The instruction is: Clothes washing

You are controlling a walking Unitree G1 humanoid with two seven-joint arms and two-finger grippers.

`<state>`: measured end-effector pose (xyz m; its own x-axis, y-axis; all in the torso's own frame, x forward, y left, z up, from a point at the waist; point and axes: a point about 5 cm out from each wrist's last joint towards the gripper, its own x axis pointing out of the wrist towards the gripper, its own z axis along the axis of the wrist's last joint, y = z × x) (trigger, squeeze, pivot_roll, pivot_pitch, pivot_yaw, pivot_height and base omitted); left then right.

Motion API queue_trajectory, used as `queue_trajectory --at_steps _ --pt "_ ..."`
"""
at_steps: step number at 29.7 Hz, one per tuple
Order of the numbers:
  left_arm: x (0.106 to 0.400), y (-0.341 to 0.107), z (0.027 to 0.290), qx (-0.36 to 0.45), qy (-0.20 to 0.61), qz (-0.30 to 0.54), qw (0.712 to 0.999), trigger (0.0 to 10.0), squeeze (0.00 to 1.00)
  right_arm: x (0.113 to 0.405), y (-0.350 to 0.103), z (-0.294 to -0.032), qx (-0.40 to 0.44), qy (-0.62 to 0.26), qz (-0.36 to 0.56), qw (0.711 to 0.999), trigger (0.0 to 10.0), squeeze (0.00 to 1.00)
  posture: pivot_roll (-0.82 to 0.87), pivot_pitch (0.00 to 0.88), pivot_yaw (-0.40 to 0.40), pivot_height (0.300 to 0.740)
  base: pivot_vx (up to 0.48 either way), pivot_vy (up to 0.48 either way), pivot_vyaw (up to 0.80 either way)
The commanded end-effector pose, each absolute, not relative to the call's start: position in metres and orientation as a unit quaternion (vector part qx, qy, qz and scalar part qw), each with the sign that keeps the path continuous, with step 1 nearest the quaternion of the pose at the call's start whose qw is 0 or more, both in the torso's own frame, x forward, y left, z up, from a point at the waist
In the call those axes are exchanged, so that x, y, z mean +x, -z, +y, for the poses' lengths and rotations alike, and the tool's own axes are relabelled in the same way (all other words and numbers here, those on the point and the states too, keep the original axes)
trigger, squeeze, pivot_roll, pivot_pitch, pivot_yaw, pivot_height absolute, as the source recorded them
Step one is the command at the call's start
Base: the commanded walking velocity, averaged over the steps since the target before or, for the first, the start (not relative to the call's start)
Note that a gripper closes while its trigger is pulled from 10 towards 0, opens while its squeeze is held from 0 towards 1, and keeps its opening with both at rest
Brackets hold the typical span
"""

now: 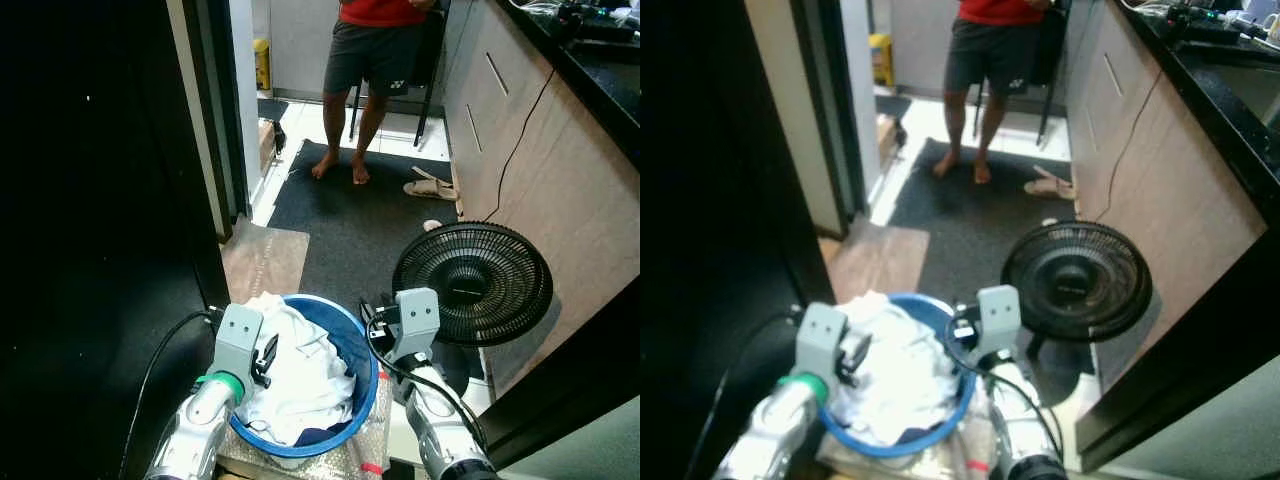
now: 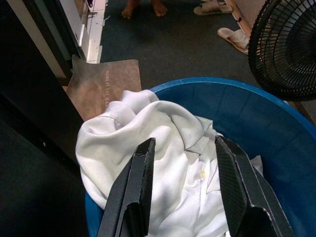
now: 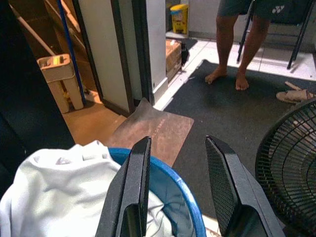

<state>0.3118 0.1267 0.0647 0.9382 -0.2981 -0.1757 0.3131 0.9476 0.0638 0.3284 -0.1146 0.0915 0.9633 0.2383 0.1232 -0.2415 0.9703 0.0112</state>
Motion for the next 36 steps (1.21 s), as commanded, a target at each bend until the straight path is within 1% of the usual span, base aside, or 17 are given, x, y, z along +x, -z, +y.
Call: queue_trajectory --at_steps 1,8,21,23,29,36 --pt "0.309 -0.06 0.127 0.043 0.158 0.095 0.982 10.0 0.0 0.326 -0.088 -0.114 0.018 -0.121 -0.053 0.991 10.0 0.0 -0.03 0.062 0.028 0.665 0.0 0.0 0.0" --pt "0.309 -0.061 0.126 0.043 0.16 0.098 0.981 10.0 0.0 0.325 -0.092 -0.116 0.021 -0.117 -0.055 0.991 10.0 0.0 -0.03 0.064 0.031 0.625 0.0 0.0 0.0" --pt "0.309 -0.062 0.124 0.043 0.162 0.098 0.981 10.0 0.0 0.324 -0.095 -0.114 0.025 -0.119 -0.059 0.991 10.0 0.0 -0.03 0.069 0.033 0.58 0.0 0.0 0.0" --pt "0.308 -0.062 0.124 0.043 0.162 0.099 0.981 10.0 0.0 0.324 -0.097 -0.113 0.026 -0.122 -0.062 0.99 10.0 0.0 -0.03 0.072 0.033 0.565 0.0 0.0 0.0" --pt "0.309 -0.064 0.124 0.041 0.163 0.098 0.981 10.0 0.0 0.325 -0.102 -0.111 0.03 -0.125 -0.069 0.989 10.0 0.0 -0.03 0.073 0.037 0.54 0.0 0.0 0.0" --pt "0.311 -0.067 0.122 0.035 0.164 0.096 0.981 10.0 0.0 0.326 -0.105 -0.111 0.032 -0.124 -0.074 0.989 10.0 0.0 -0.04 0.076 0.039 0.525 0.0 0.0 0.0"
